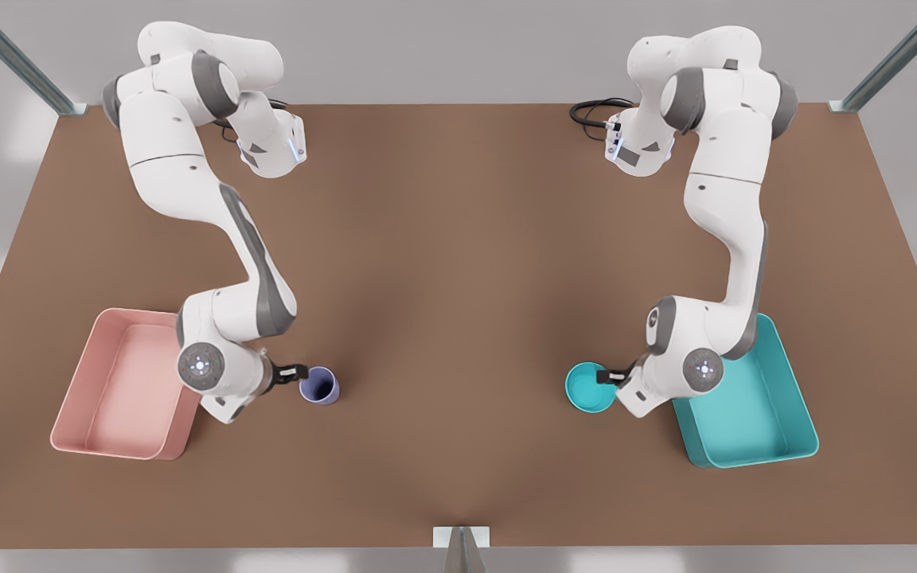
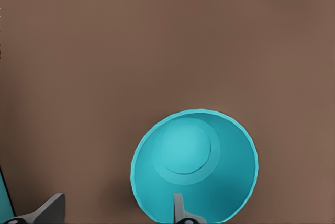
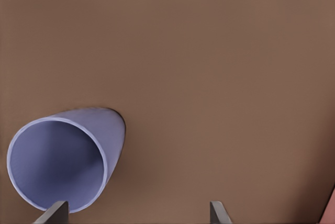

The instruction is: Put the bowls and cups in different boxes

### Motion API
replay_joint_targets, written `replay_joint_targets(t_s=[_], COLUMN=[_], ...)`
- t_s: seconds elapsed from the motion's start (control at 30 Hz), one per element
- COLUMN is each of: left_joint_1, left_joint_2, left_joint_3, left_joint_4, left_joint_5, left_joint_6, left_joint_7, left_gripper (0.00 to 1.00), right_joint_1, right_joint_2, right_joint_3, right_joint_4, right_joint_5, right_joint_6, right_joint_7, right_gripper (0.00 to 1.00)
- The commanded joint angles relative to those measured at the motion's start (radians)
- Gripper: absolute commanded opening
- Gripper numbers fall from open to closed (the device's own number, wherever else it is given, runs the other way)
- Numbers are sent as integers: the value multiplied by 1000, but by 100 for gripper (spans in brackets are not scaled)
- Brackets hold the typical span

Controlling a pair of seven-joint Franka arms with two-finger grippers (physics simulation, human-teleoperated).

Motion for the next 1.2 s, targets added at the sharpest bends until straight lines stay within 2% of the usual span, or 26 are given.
replay_joint_targets(t_s=[0.0,0.1,0.13,0.2,0.3,0.43,0.57,0.6,0.63,0.67,0.73,0.77,0.8,0.97,1.03,1.17], left_joint_1=[1,0,0,-3,-3,-5,21,62,148,202,211,234,257,265,254,230], left_joint_2=[13,40,42,39,39,36,-186,-220,-229,-231,-222,-202,-187,-108,-99,-56], left_joint_3=[0,0,0,0,-2,-2,21,26,27,55,216,235,238,238,236,230], left_joint_4=[-1,-16,-16,-16,-16,-15,-8,8,59,76,74,73,68,-31,-76,-102], left_joint_5=[-39,-40,-50,-127,-199,-199,-56,-18,14,19,17,14,11,-18,-20,-32], left_joint_6=[116,116,116,107,84,49,-223,-285,-351,-364,-350,-321,-299,-105,-42,0], left_joint_7=[-45,-42,-45,-45,-45,-45,-82,-77,-16,80,358,372,374,367,366,366], left_gripper=[100,97,84,44,21,21,21,21,21,21,21,21,21,21,21,21], right_joint_1=[1,3,6,10,15,15,20,21,23,24,24,27,29,23,-57,-238], right_joint_2=[7,10,10,10,26,49,69,69,69,69,67,67,67,56,-23,-155], right_joint_3=[0,0,2,2,2,2,2,2,2,2,7,7,8,16,83,89], right_joint_4=[-7,-45,-54,-63,-62,-72,-72,-72,-72,-71,-60,-56,-54,-56,-57,-54], right_joint_5=[5,3,5,5,3,5,3,3,3,2,2,2,2,5,17,19], right_joint_6=[184,179,179,179,185,184,184,184,184,184,178,175,175,173,112,-48], right_joint_7=[109,109,109,109,109,109,109,109,109,108,103,103,103,91,43,-303], right_gripper=[100,100,100,100,100,100,100,96,89,78,38,24,21,21,21,21])
